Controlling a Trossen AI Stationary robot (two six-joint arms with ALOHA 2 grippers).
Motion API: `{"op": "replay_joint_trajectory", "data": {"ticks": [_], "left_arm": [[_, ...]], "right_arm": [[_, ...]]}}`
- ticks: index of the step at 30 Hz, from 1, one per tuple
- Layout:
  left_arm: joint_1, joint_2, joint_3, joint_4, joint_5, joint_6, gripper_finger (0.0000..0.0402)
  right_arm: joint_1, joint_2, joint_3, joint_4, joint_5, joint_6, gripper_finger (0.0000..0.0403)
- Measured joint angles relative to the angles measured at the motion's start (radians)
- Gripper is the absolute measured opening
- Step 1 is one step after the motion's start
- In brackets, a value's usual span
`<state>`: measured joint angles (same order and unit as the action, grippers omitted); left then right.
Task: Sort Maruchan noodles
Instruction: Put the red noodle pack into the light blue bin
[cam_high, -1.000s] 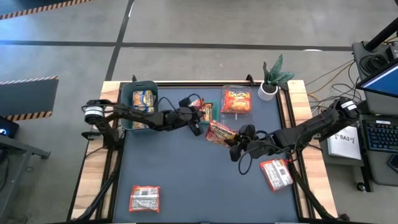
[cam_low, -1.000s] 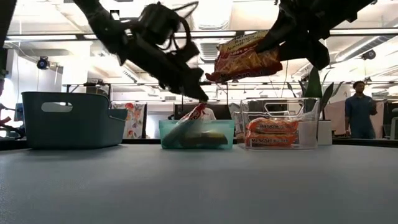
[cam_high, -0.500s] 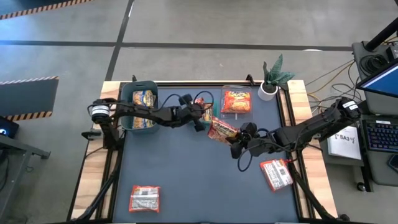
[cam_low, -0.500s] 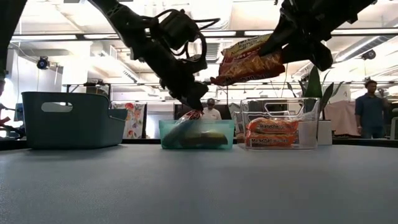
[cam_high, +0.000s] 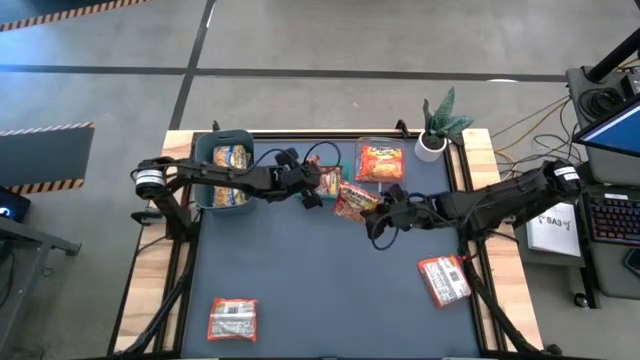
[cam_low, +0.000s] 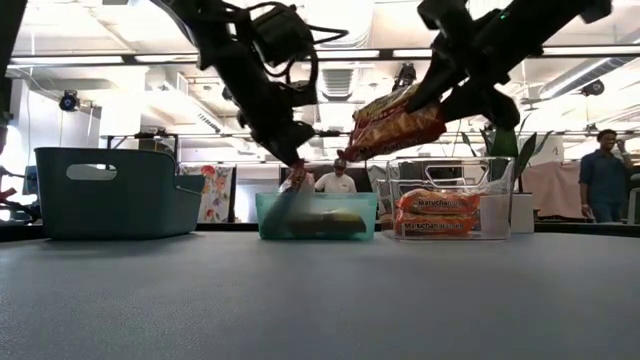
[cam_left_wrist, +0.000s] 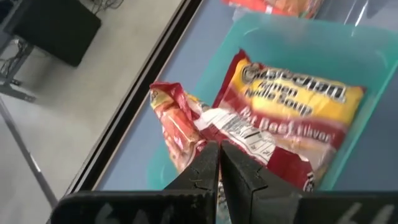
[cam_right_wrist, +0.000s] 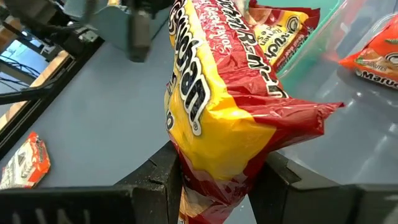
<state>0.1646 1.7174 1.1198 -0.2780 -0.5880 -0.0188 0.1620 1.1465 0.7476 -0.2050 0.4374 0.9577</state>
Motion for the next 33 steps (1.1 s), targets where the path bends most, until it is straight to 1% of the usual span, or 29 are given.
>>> {"op": "replay_joint_trajectory", "data": {"ticks": [5,9,14,17,19,22,33], "left_arm": [[0.002,-0.041,0.0,-0.078,-0.002,-0.017,0.0],[0.001,-0.051,0.0,-0.129,-0.002,-0.021,0.0],[0.008,-0.051,-0.001,-0.179,-0.009,-0.029,0.0],[0.008,-0.051,-0.002,-0.198,-0.058,-0.042,0.0],[0.008,-0.051,-0.002,-0.212,-0.076,-0.044,0.0],[0.008,-0.051,-0.002,-0.212,-0.077,-0.044,0.0],[0.008,-0.055,-0.002,-0.22,-0.076,-0.044,0.0]], "right_arm": [[-0.087,0.002,0.019,0.001,-0.093,-0.027,0.0125],[-0.148,0.002,0.035,0.0,-0.111,-0.058,0.0125],[-0.227,0.021,0.066,0.001,-0.178,-0.097,0.0125],[-0.251,0.055,0.09,-0.002,-0.209,-0.121,0.0125],[-0.262,0.082,0.109,-0.002,-0.212,-0.14,0.0125],[-0.28,0.125,0.155,-0.038,-0.212,-0.164,0.0125],[-0.355,0.309,0.405,-0.313,-0.193,-0.264,0.0125]]}}
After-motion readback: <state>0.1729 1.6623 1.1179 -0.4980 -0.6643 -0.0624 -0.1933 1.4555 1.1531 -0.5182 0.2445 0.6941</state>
